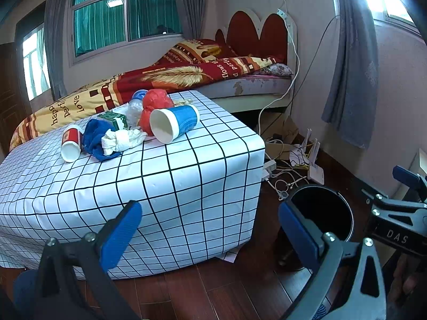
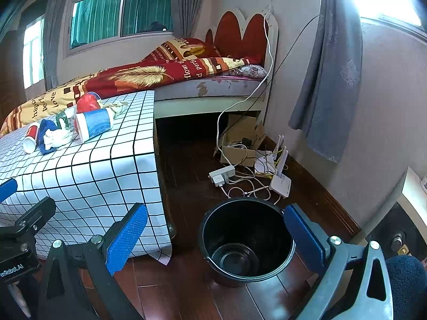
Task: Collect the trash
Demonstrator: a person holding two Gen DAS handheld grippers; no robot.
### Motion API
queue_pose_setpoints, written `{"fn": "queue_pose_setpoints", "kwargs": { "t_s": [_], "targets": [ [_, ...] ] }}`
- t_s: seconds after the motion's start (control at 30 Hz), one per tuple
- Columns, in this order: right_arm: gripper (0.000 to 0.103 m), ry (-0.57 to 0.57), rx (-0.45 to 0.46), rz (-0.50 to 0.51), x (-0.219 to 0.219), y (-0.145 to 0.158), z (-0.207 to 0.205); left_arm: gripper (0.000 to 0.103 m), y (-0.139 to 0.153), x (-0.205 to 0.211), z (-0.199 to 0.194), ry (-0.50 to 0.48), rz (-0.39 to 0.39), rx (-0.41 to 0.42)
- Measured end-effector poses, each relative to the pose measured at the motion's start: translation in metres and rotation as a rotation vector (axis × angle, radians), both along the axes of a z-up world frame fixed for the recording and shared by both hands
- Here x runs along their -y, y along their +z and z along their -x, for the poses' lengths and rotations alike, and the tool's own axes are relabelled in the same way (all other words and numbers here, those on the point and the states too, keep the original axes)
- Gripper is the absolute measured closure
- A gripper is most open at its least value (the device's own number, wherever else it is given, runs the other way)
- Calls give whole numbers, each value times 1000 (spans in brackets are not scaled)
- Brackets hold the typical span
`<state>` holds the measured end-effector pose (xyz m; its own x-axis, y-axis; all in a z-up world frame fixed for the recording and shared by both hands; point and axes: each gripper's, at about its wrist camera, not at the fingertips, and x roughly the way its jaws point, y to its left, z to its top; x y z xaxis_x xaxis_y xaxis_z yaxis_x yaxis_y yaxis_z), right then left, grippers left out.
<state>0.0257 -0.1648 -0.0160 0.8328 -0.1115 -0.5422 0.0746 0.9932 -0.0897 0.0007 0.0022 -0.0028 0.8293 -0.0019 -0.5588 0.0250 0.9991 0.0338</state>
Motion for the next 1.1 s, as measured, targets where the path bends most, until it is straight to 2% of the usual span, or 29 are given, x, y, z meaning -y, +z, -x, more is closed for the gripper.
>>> {"fn": "queue_pose_setpoints", "kwargs": {
  "t_s": [1.1],
  "targets": [
    [0, -3, 3, 1, 0, 2, 2, 0, -1, 0, 0, -2, 5, -3]
  ]
}}
